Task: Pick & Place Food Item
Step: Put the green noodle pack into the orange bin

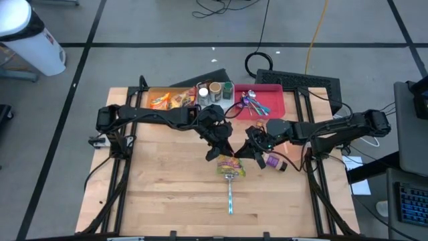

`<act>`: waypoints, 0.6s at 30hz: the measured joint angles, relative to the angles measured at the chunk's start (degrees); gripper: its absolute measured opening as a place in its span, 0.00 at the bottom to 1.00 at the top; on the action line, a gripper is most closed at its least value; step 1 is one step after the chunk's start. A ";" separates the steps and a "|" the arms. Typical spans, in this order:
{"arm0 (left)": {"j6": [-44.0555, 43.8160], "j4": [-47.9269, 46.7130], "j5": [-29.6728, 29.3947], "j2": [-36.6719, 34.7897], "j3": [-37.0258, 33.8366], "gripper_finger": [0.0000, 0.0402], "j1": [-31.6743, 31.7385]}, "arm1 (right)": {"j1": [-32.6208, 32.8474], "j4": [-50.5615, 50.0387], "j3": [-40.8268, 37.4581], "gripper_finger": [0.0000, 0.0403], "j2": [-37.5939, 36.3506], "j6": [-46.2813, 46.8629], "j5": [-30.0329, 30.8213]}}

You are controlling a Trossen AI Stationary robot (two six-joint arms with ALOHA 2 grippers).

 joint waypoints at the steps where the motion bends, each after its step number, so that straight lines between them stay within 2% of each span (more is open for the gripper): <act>1: 0.04 0.03 0.00 0.00 -0.01 0.16 -0.01 | 0.00 -0.05 0.00 0.00 0.00 0.00 0.00; 11: 0.04 0.23 -0.03 0.00 -0.02 0.02 0.01 | 0.00 -0.76 0.00 0.00 0.00 -0.30 0.00; 18: -0.04 0.63 0.08 0.00 -0.04 0.01 0.05 | 0.02 -0.42 0.00 0.00 0.00 -0.44 0.02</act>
